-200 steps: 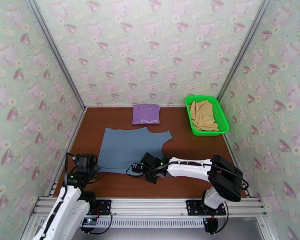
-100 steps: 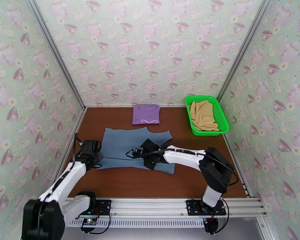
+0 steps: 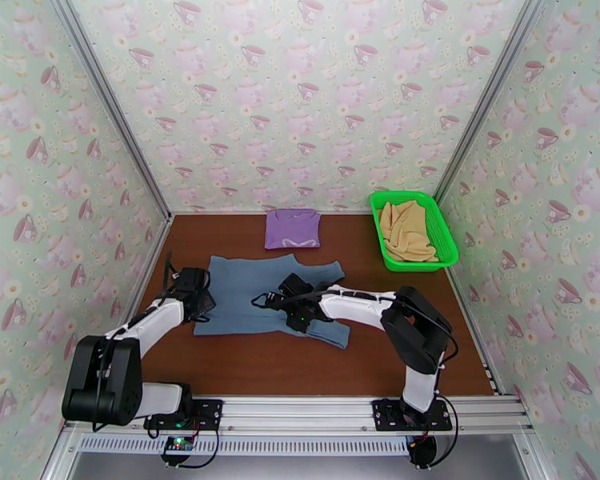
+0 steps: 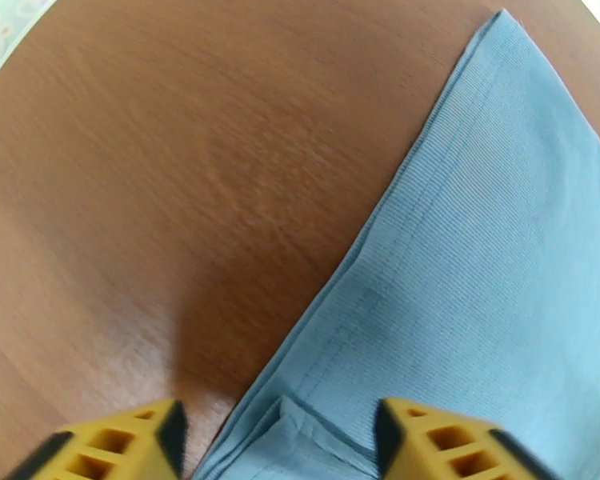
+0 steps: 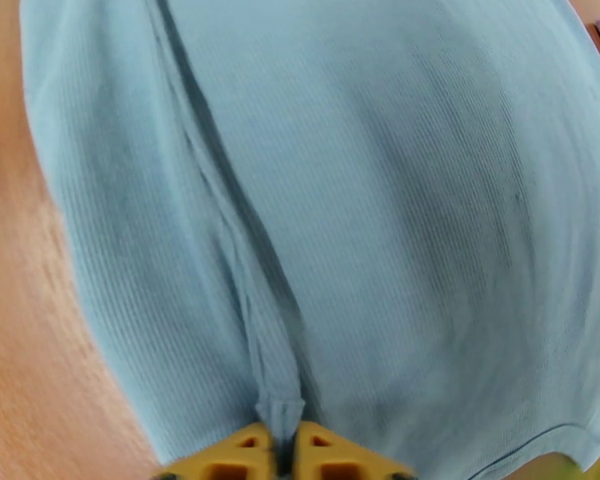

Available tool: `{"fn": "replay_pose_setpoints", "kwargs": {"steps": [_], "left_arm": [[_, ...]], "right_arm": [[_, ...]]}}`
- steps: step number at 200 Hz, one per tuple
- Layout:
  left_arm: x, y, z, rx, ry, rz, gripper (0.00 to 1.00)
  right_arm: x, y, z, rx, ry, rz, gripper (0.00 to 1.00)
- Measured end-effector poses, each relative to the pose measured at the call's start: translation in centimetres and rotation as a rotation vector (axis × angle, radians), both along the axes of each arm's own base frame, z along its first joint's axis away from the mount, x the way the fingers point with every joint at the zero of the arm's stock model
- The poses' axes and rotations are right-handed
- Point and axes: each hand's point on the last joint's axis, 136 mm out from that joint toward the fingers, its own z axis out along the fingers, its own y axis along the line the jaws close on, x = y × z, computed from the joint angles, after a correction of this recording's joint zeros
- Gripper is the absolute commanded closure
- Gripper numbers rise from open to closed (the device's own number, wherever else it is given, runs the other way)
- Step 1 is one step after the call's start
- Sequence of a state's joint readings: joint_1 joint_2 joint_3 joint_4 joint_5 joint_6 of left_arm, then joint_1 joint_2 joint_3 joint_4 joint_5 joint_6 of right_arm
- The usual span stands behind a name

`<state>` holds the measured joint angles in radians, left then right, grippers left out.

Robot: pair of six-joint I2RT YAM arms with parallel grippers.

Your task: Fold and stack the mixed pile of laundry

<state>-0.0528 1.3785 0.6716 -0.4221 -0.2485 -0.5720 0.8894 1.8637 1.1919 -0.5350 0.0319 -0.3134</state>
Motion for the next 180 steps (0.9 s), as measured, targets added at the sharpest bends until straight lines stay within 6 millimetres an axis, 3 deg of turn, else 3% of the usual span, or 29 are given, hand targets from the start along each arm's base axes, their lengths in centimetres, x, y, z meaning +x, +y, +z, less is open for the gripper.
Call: {"fn": "replay_pose_setpoints", "kwargs": {"steps": [24, 45, 67, 81, 100, 113, 127, 156, 180], "left_arm": [[0.7, 0.0, 1.0, 0.006, -0.013, -0.002, 0.17], [2.6, 0.3, 3.6, 0.022, -0.065, -0.006, 0.21], [5.7, 0.6, 7.9, 0.032, -0.151, -0.018, 0.30], [8.8, 0.9, 10.8, 0.029, -0.199, -0.031, 0.35], [13.1, 0.6, 12.5, 0.012, -0.229, -0.080, 0.38], [15.4, 0.3, 11.8, -0.002, -0.211, -0.120, 0.40], [17.4, -0.1, 9.8, -0.024, -0.167, -0.162, 0.42], [19.9, -1.1, 4.5, -0.084, -0.060, -0.238, 0.45], [20.7, -1.6, 1.3, -0.116, -0.003, -0.278, 0.45]], "right_arm": [[2.2, -0.7, 0.9, 0.013, -0.028, -0.099, 0.50], [5.2, -1.6, 2.6, 0.058, -0.054, -0.205, 0.31], [9.3, -2.4, 6.0, 0.153, -0.078, -0.304, 0.31], [12.2, -2.4, 9.2, 0.246, -0.090, -0.340, 0.35], [16.0, -1.7, 12.9, 0.363, -0.092, -0.362, 0.38], [18.5, -0.9, 13.9, 0.418, -0.086, -0.364, 0.39], [20.1, 0.1, 13.0, 0.439, -0.053, -0.359, 0.39], [21.4, 1.3, 7.7, 0.412, 0.074, -0.376, 0.39], [21.5, 1.5, 3.8, 0.382, 0.162, -0.401, 0.38]]}}
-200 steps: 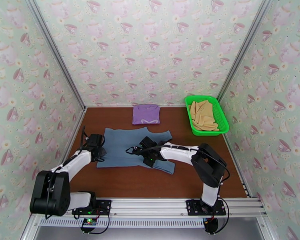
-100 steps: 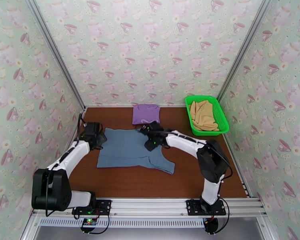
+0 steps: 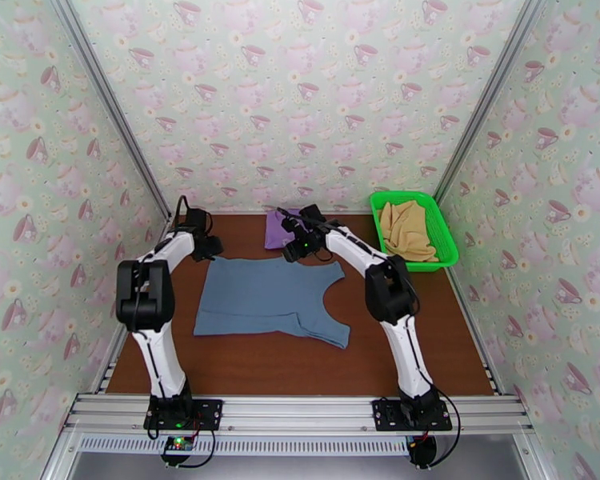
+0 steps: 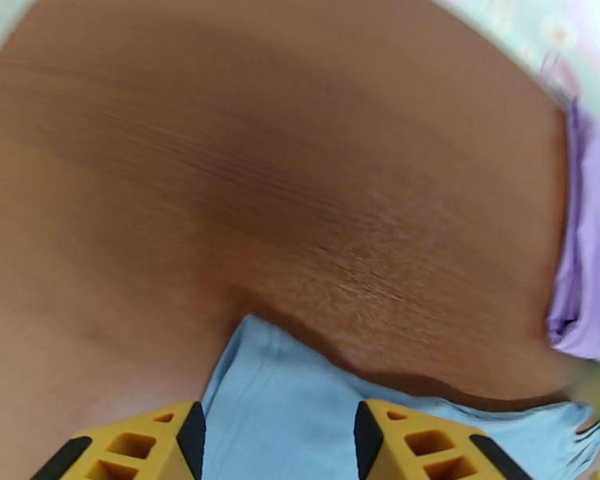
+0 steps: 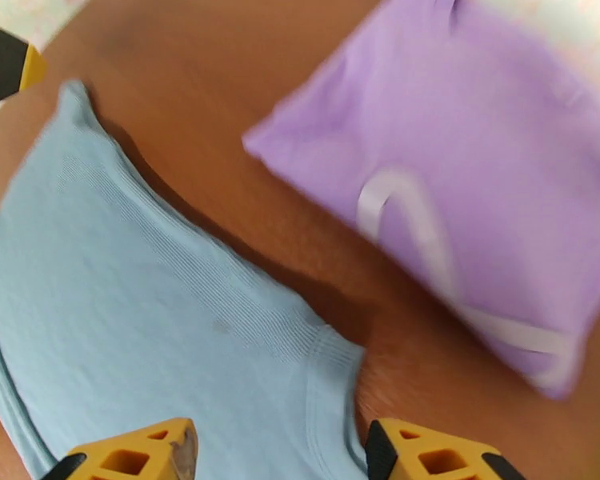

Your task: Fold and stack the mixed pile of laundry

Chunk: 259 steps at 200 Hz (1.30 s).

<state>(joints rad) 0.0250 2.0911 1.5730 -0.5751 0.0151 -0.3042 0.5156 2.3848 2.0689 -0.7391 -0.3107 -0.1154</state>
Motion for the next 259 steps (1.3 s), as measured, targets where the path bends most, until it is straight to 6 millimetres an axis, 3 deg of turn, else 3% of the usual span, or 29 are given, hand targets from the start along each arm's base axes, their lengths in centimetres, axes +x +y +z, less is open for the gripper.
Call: {"fn": "replay_pose_setpoints", "kwargs": {"steps": [25, 80, 119, 137, 169, 179, 239, 259], "left_arm": [[0.2, 0.0, -1.5, 0.007, 0.028, -0.022, 0.43], [2.0, 0.3, -1.2, 0.028, 0.003, -0.051, 0.41], [2.2, 0.1, -1.9, 0.022, 0.020, -0.081, 0.45], [2.0, -0.2, -2.2, 0.013, 0.037, -0.098, 0.57], [1.9, -0.5, -2.5, -0.002, 0.055, -0.114, 0.93], [2.0, -0.6, -2.5, -0.001, 0.056, -0.125, 0.99], [1.9, -0.6, -2.7, -0.003, 0.063, -0.129, 1.00], [1.9, -0.6, -2.6, -0.002, 0.060, -0.130, 1.00]], "right_arm": [[-0.1, -0.1, -1.8, -0.003, 0.052, -0.010, 0.37], [0.7, 0.4, -0.8, 0.036, 0.052, -0.022, 0.37], [1.8, 0.9, -1.8, 0.051, 0.065, -0.042, 0.39], [2.0, 1.1, -2.4, 0.061, 0.083, -0.047, 0.40], [1.8, 1.2, -3.2, 0.073, 0.115, -0.055, 0.46], [1.8, 1.3, -3.2, 0.079, 0.122, -0.060, 0.49], [1.7, 1.7, -2.8, 0.108, 0.139, -0.072, 0.83], [1.9, 1.8, -2.6, 0.116, 0.134, -0.072, 0.87]]}}
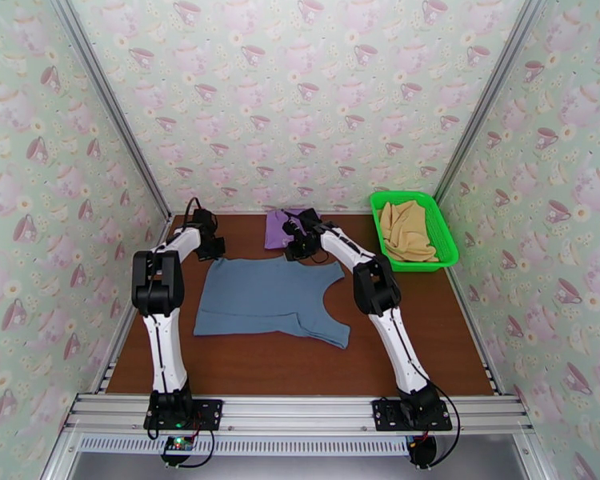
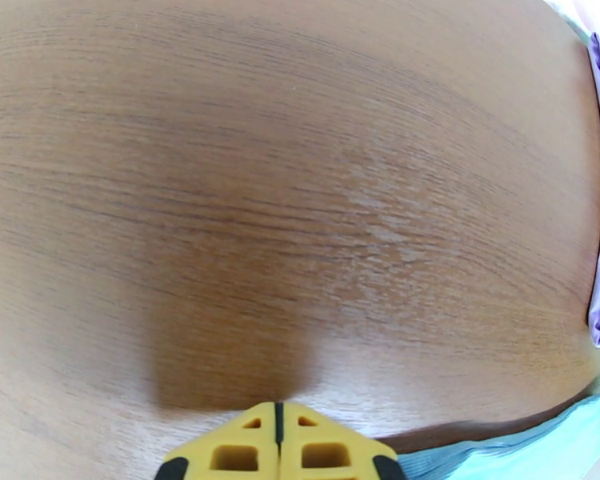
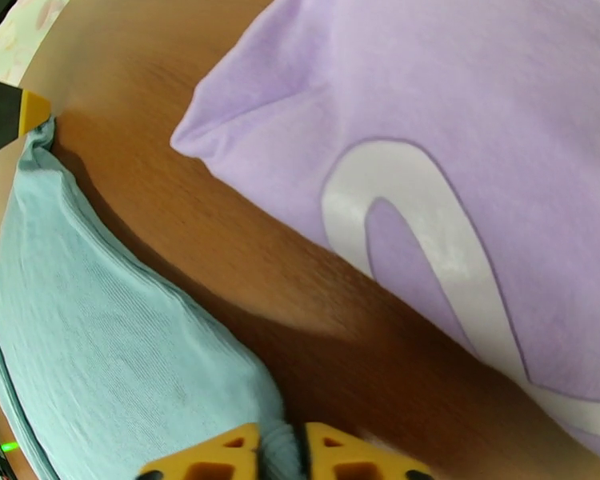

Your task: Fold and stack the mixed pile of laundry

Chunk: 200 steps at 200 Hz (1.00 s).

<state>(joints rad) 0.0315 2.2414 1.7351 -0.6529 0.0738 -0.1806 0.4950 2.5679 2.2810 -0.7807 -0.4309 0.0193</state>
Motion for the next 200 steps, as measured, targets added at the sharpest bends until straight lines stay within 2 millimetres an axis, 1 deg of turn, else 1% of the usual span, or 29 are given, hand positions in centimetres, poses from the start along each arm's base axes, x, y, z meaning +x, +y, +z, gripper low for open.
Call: {"fn": "replay_pose_setpoints", "kwargs": {"steps": [7, 22, 36, 60, 76, 96, 116, 129, 146, 163, 183, 200], "left_arm": [[0.1, 0.1, 0.1, 0.004, -0.005, 0.000, 1.00], [0.0, 0.2, 0.6, 0.013, -0.020, 0.002, 1.00], [-0.4, 0.4, 1.4, 0.022, -0.038, 0.007, 1.00], [-0.9, 0.7, 4.0, 0.040, -0.105, 0.015, 1.00], [-1.1, 0.8, 5.8, 0.048, -0.159, 0.021, 1.00], [-1.6, 0.9, 7.1, 0.055, -0.210, 0.026, 1.00], [-2.1, 0.9, 7.3, 0.057, -0.232, 0.031, 1.00], [-2.5, 1.0, 6.9, 0.059, -0.236, 0.033, 1.00], [-3.5, 1.1, 6.0, 0.064, -0.222, 0.036, 1.00], [-4.5, 1.2, 5.8, 0.070, -0.221, 0.043, 1.00], [-5.5, 1.5, 6.4, 0.077, -0.242, 0.059, 1.00], [-6.3, 1.7, 7.4, 0.079, -0.271, 0.073, 1.00]], "right_arm": [[0.0, 0.0, 0.0, 0.001, -0.002, 0.000, 0.90], [0.1, 0.0, 0.0, 0.002, -0.004, 0.000, 0.91], [0.1, 0.0, 0.1, 0.003, -0.006, 0.001, 0.91], [-0.4, -0.2, 0.1, 0.002, -0.008, 0.004, 0.91], [-1.0, -0.5, 0.5, 0.006, -0.017, 0.006, 0.90], [-1.6, -0.9, 0.9, 0.017, -0.041, 0.010, 0.90], [-2.1, -1.1, 1.2, 0.033, -0.080, 0.023, 0.88], [-2.6, -1.1, 1.2, 0.040, -0.116, 0.045, 0.88], [-3.6, -1.2, 0.9, 0.039, -0.163, 0.086, 0.87], [-4.7, -1.3, 0.8, 0.038, -0.210, 0.126, 0.86], [-5.9, -1.2, 0.9, 0.042, -0.265, 0.170, 0.85], [-6.6, -1.0, 1.2, 0.049, -0.306, 0.197, 0.84]]}}
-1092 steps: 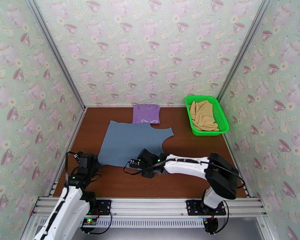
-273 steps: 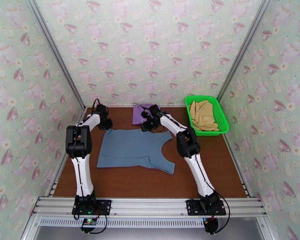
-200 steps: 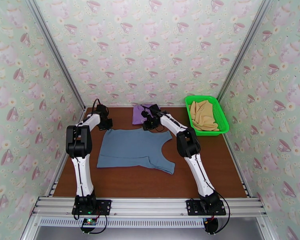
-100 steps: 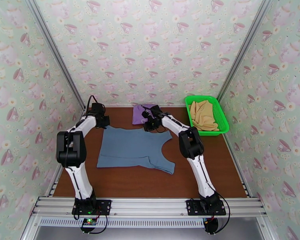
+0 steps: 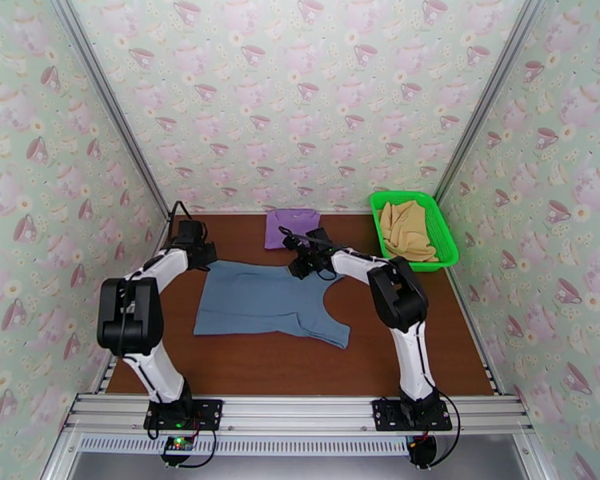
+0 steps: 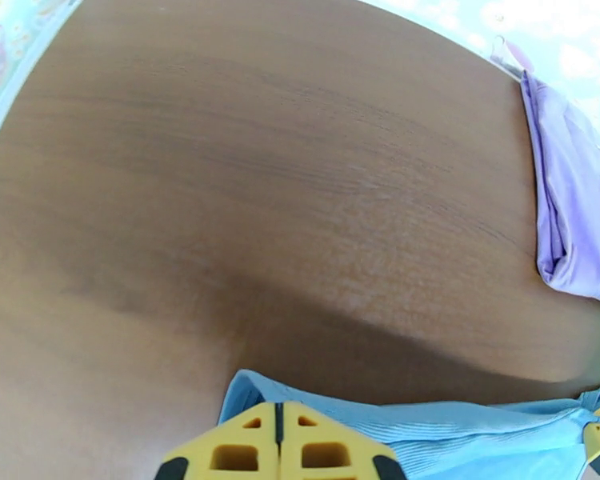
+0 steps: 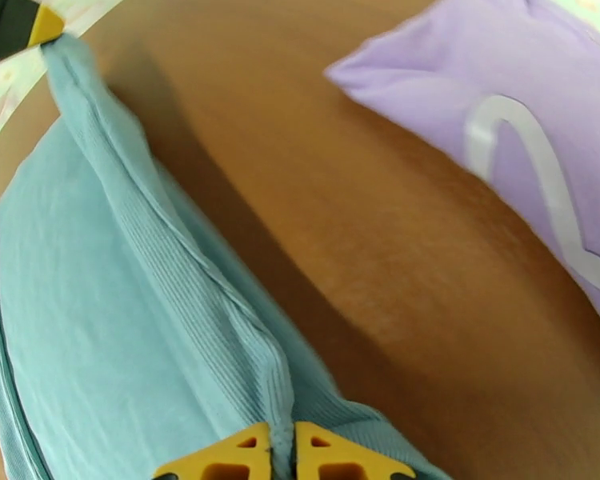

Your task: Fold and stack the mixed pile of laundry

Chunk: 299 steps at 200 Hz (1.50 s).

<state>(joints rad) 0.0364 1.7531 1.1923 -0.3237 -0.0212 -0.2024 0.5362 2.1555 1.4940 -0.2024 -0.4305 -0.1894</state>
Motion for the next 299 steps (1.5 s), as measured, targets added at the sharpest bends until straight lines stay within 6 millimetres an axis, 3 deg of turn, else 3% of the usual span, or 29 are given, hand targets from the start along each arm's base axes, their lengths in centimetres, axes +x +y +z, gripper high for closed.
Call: {"fn": "replay_pose_setpoints", "kwargs": {"steps": [30, 63, 106, 128, 138, 158, 179, 187, 214, 247, 266, 299], "left_arm": [[-1.6, 0.3, 1.3, 0.003, -0.041, 0.022, 1.00], [-3.5, 0.4, 1.2, 0.002, -0.032, 0.041, 1.00], [-6.7, 0.6, -1.0, 0.001, 0.057, 0.071, 1.00], [-8.5, 0.8, -2.1, 0.004, 0.112, 0.090, 1.00], [-9.1, 0.9, -2.3, 0.004, 0.125, 0.103, 0.95], [-10.2, 1.0, -2.6, -0.007, 0.146, 0.135, 0.76], [-11.5, 1.2, -3.1, -0.015, 0.167, 0.178, 0.47], [-12.0, 1.3, -3.3, -0.016, 0.177, 0.191, 0.40], [-13.1, 1.5, -4.0, -0.019, 0.205, 0.226, 0.36], [-13.1, 1.5, -3.8, -0.026, 0.210, 0.241, 0.44], [-12.4, 1.4, -3.1, -0.035, 0.195, 0.240, 0.48], [-11.1, 1.3, -2.2, -0.042, 0.173, 0.236, 0.48]], "right_arm": [[-0.7, 0.4, 0.9, 0.016, -0.061, 0.033, 0.82], [-1.5, 0.4, 1.4, 0.023, -0.084, 0.044, 0.78], [-3.1, -0.5, 1.1, -0.002, -0.063, 0.029, 0.66], [-4.7, -0.8, 0.9, -0.019, -0.039, 0.020, 0.65], [-5.4, -1.0, 0.8, -0.027, -0.024, 0.012, 0.65], [-6.8, -1.6, 0.9, -0.035, 0.014, -0.014, 0.64], [-7.4, -2.0, 1.8, -0.036, 0.044, -0.057, 0.65], [-7.4, -2.1, 2.2, -0.034, 0.057, -0.073, 0.66], [-6.5, -1.5, 4.6, -0.010, 0.098, -0.127, 0.72], [-3.1, 1.0, 7.8, 0.067, 0.108, -0.183, 0.83], [-2.0, 2.0, 6.6, 0.078, 0.157, -0.209, 0.86], [-3.4, 1.5, 0.7, 0.004, 0.307, -0.244, 0.87]]}}
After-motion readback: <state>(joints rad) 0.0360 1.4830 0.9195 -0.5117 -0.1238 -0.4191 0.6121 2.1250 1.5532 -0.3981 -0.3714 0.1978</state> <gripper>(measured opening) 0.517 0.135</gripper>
